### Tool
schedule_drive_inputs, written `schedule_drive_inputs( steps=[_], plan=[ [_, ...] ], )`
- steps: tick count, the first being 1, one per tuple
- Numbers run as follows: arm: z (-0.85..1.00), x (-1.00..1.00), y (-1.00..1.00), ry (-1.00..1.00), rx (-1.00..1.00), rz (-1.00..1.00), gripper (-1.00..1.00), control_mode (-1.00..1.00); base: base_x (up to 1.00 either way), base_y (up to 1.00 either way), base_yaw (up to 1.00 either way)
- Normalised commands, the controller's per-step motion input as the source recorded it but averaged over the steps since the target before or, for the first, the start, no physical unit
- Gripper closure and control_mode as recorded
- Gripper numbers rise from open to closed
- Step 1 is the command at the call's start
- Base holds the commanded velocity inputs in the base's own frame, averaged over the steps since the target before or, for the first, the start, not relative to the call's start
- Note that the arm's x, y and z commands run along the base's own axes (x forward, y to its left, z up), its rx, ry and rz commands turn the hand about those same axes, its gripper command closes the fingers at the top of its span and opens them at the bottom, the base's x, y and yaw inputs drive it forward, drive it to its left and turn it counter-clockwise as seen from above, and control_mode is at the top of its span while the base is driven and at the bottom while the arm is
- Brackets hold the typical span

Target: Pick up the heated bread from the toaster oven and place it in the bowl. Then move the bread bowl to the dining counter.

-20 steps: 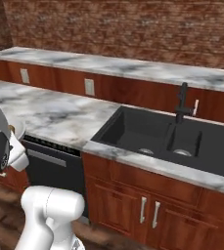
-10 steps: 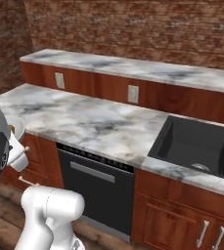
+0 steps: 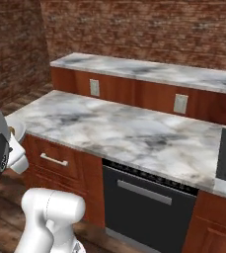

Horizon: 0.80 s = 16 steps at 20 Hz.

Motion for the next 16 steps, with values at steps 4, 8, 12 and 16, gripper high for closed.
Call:
schedule_drive_inputs(
  steps=[4,8,12,16],
  plan=[
    [0.0,0.0,0.0,0.0,0.0,0.0,1.0,1.0,0.02,1.0,0.0],
    [0.0,0.0,0.0,0.0,0.0,0.0,1.0,1.0,0.07,1.0,0.0],
    [0.0,0.0,0.0,0.0,0.0,0.0,1.0,1.0,0.14,1.0,0.0],
    [0.0,0.0,0.0,0.0,0.0,0.0,1.0,1.0,0.23,1.0,0.0]
  ],
)
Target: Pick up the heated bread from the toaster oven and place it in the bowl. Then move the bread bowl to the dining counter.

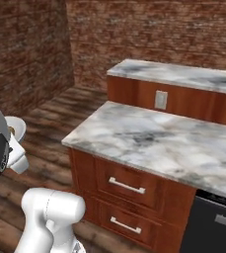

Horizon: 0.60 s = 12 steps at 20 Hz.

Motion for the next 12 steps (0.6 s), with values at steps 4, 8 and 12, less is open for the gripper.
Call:
schedule_drive_inputs(
  steps=[4,8,12],
  plan=[
    [0.0,0.0,0.0,0.0,0.0,0.0,1.0,1.0,0.45,1.0,0.0],
    [0.0,0.0,0.0,0.0,0.0,0.0,1.0,1.0,0.95,1.0,-0.02],
    [0.0,0.0,0.0,0.0,0.0,0.0,1.0,1.0,1.0,1.0,-0.28]
  ],
)
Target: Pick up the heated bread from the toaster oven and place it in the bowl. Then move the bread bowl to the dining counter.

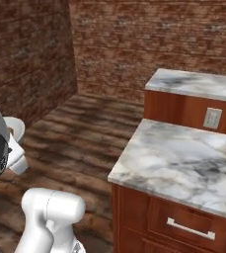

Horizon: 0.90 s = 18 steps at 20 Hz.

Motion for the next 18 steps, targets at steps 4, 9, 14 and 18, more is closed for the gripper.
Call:
schedule_drive_inputs(
  steps=[4,9,14,18],
  plan=[
    [0.0,0.0,0.0,0.0,0.0,0.0,1.0,1.0,1.0,1.0,-0.57],
    [0.0,0.0,0.0,0.0,0.0,0.0,1.0,1.0,1.0,0.96,-0.61],
    [0.0,0.0,0.0,0.0,0.0,0.0,1.0,1.0,1.0,0.89,-0.64],
    [0.0,0.0,0.0,0.0,0.0,0.0,1.0,1.0,1.0,0.9,-0.61]
  ],
)
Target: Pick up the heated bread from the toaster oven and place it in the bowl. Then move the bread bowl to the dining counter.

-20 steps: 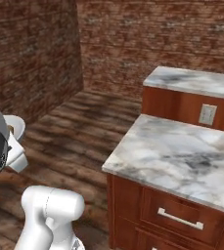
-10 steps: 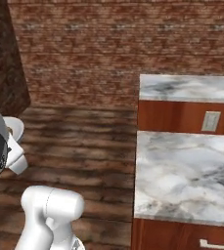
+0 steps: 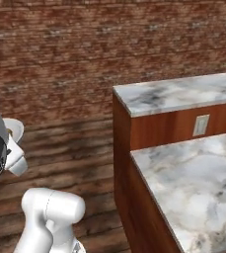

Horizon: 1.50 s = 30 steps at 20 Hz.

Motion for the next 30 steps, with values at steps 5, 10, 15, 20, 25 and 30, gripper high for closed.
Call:
schedule_drive_inputs(
  steps=[5,10,15,20,25,30],
  plan=[
    [0.0,0.0,0.0,0.0,0.0,0.0,1.0,1.0,1.0,0.91,-0.6],
    [0.0,0.0,0.0,0.0,0.0,0.0,1.0,1.0,1.0,0.91,-0.6],
    [0.0,0.0,0.0,0.0,0.0,0.0,1.0,1.0,1.0,0.94,-0.59],
    [0.0,0.0,0.0,0.0,0.0,0.0,1.0,1.0,0.9,1.0,-0.58],
    [0.0,0.0,0.0,0.0,0.0,0.0,1.0,1.0,0.62,0.83,-0.6],
    [0.0,0.0,0.0,0.0,0.0,0.0,1.0,1.0,0.27,0.39,-0.58]
  ],
)
